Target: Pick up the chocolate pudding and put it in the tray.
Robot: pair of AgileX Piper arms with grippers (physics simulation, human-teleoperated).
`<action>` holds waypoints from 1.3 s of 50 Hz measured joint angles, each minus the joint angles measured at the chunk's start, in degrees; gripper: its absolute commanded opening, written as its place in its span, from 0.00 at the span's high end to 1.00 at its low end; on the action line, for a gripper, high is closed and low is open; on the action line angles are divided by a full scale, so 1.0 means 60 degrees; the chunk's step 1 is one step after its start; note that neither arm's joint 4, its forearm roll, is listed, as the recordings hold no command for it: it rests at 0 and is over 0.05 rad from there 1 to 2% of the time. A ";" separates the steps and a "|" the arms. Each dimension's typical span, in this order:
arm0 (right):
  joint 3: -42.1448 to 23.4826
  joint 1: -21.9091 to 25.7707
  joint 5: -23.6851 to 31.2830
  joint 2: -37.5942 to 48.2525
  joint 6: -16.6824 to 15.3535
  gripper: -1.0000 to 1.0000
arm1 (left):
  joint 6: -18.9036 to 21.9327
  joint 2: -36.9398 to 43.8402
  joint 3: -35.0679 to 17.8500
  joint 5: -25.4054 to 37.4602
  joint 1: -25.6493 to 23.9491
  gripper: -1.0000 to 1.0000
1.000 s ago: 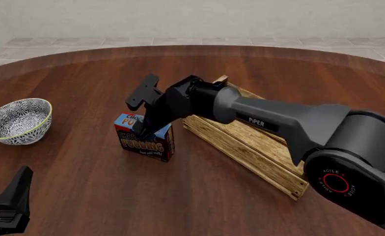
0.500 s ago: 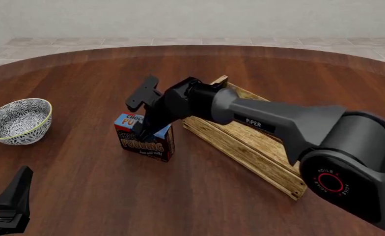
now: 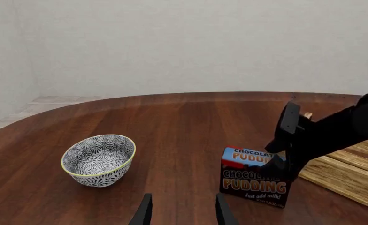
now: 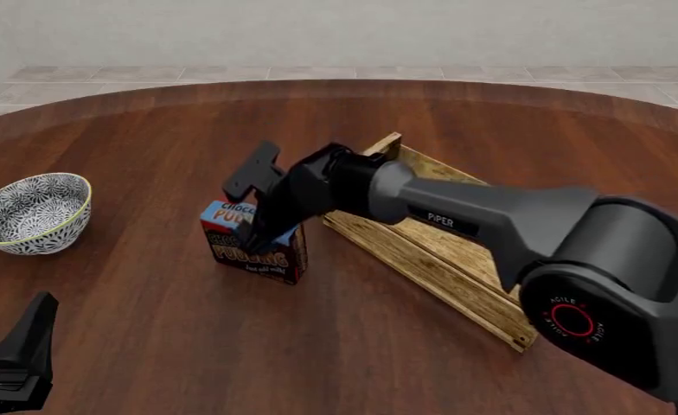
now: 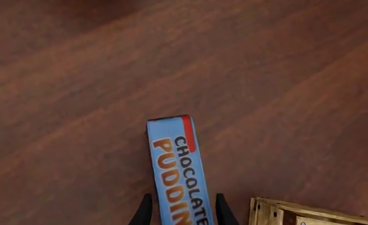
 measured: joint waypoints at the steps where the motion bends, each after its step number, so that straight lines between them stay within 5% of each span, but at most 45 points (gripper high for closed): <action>1: 0.0008 0.0000 -0.0004 0.0008 0.0005 0.00 | 0.0000 0.0000 0.0000 0.0000 0.0000 0.00; 21: 0.0107 -0.0039 -0.0084 0.0108 0.0065 0.00 | 0.0000 0.0000 0.0000 0.0000 0.0000 0.00; 22: 0.0118 -0.0035 -0.0092 0.0108 0.0072 1.00 | 0.0000 0.0000 0.0000 0.0000 0.0000 0.00; 65: 0.0295 -0.0276 0.0764 -0.2021 -0.0872 1.00 | 0.0000 0.0000 0.0000 0.0000 0.0000 0.00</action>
